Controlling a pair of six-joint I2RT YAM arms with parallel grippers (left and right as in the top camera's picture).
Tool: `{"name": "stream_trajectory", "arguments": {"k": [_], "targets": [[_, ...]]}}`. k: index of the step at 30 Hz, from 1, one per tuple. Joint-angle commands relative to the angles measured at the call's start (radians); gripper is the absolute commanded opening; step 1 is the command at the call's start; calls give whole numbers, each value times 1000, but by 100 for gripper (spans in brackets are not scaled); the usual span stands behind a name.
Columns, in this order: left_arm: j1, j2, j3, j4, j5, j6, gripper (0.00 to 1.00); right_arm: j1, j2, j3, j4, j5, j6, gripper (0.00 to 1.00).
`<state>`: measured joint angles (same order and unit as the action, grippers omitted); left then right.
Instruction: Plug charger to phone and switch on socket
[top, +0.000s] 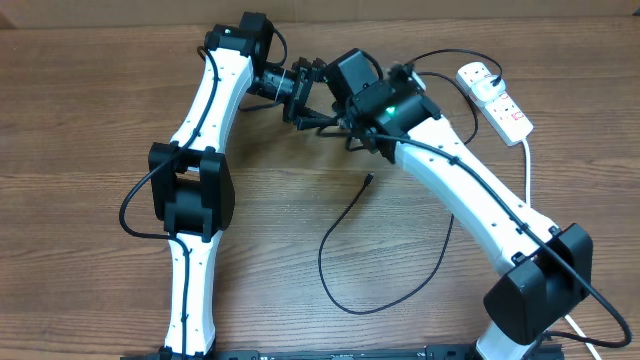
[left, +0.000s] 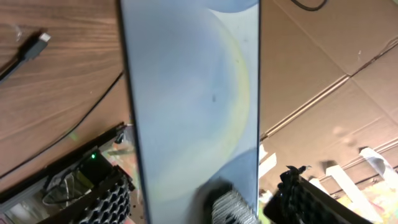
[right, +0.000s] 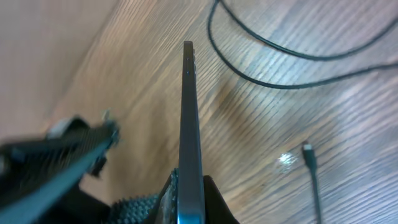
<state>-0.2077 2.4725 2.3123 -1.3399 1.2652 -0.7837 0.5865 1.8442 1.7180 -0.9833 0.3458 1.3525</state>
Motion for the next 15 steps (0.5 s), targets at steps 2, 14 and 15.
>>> {"name": "stream_trajectory", "arguments": {"k": [2, 14, 15], "targets": [[2, 1, 30, 6, 15, -3, 72, -18, -2, 4, 31, 16, 236, 4], [12, 1, 30, 51, 1, -184, 66, -20, -2, 4, 187, -90, 332, 4], [16, 1, 30, 69, -7, -200, 64, -20, -2, 4, 186, -90, 332, 4]]}}
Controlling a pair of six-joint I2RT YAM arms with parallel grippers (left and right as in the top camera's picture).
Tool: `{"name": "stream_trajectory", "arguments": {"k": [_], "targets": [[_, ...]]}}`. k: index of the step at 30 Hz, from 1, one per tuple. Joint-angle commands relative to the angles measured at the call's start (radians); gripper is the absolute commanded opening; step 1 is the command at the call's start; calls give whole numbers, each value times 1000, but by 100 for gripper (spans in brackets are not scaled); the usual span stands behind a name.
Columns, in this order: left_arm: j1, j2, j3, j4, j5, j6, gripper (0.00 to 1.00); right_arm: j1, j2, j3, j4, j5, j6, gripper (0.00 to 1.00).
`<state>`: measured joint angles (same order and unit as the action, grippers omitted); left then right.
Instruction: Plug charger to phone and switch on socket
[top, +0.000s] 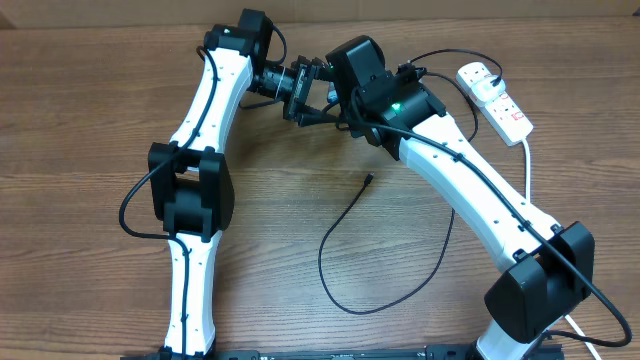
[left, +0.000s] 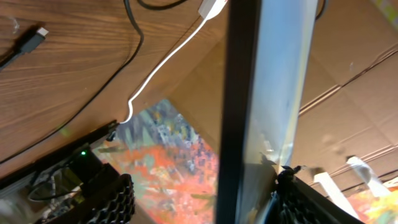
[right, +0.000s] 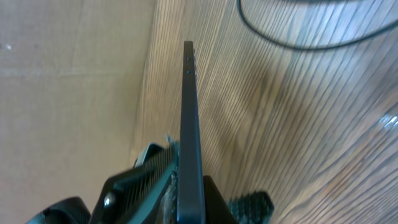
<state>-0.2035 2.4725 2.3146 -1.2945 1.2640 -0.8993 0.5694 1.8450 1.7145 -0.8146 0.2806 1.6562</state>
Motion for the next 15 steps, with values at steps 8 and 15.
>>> {"name": "stream_trajectory", "arguments": {"k": [8, 15], "targets": [[48, 1, 28, 93, -63, -173, 55, -3, -3, 7, 5, -52, 116, 4], [55, 1, 28, 92, -62, -239, 45, -2, -3, 7, 0, -107, 269, 4]]}}
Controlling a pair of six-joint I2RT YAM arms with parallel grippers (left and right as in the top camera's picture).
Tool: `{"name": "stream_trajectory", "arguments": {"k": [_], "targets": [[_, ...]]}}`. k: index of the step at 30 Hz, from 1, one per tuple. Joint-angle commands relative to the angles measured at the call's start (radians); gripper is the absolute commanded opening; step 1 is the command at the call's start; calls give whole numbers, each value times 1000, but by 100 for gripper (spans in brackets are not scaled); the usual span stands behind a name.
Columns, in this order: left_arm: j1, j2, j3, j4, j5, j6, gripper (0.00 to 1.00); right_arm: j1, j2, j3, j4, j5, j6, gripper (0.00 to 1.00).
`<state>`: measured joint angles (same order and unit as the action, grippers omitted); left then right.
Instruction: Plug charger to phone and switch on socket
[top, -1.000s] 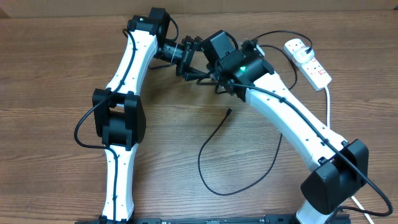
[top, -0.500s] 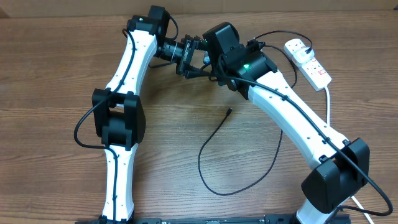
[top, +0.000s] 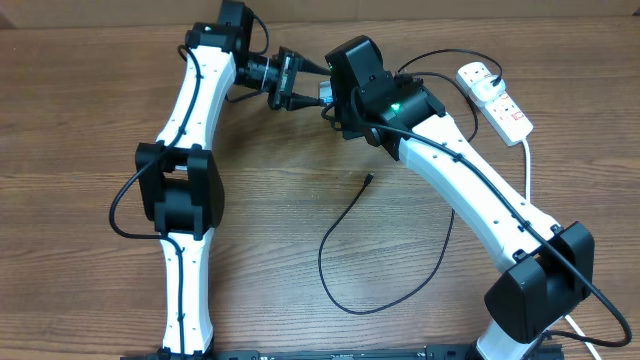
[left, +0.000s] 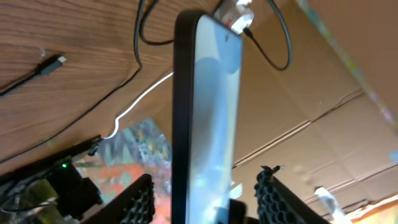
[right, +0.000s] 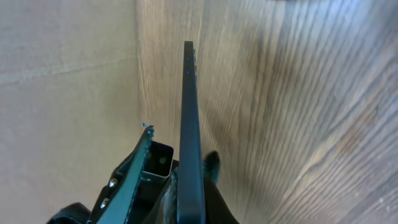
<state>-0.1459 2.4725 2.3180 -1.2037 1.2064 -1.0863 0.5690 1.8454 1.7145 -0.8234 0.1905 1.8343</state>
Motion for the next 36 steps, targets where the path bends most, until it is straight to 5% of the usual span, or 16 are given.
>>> {"name": "stream_trajectory", "arguments": {"k": [1, 36], "targets": [[-3, 1, 24, 1, -5, -68, 42, 0, -3, 7, 5, -18, 117, 4], [-3, 1, 24, 6, -13, -107, 24, 20, -3, 7, 51, -85, 158, 5]]}}
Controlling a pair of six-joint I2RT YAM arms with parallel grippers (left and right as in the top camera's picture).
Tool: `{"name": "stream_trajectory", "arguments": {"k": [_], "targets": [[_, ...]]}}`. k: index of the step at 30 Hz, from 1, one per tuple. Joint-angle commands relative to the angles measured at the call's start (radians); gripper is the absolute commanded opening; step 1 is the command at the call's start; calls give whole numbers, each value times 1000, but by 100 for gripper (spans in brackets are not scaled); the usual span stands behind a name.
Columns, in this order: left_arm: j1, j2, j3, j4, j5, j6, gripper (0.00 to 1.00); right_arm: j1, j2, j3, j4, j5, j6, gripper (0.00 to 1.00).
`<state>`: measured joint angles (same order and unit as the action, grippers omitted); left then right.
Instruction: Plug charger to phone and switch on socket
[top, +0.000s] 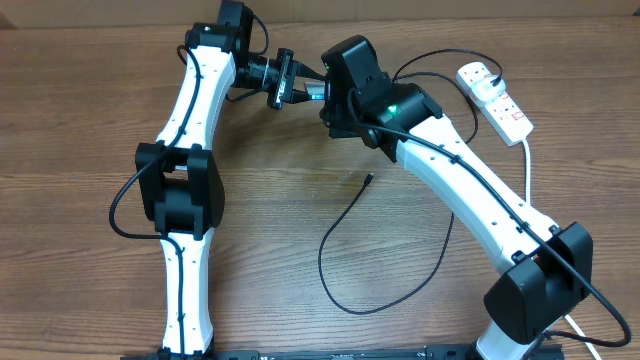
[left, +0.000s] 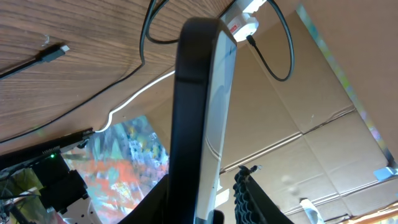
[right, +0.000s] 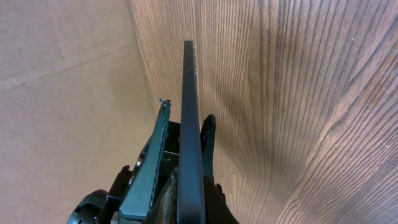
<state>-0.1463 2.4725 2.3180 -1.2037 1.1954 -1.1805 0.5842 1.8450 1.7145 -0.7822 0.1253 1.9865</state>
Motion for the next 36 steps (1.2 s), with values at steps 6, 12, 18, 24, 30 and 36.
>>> {"name": "stream_trajectory", "arguments": {"k": [6, 12, 18, 24, 30, 36], "targets": [[-3, 1, 24, 8, -2, -12, 9, 5, -3, 7, 9, -61, 2, 9], [-3, 1, 24, 8, -2, -11, 4, 5, -3, 7, 2, -85, -5, 15], [-3, 1, 24, 45, -4, 0, 4, 5, -3, 8, 13, -87, -191, 65], [-2, 1, 24, 64, -82, 65, 4, -20, -42, 9, -4, -87, -509, 82], [13, 1, 24, 72, -188, 328, 4, -49, -159, 9, -147, -87, -822, 94], [16, -10, 26, 46, -49, 766, 4, -90, -235, 9, -318, -85, -1118, 100]]}}
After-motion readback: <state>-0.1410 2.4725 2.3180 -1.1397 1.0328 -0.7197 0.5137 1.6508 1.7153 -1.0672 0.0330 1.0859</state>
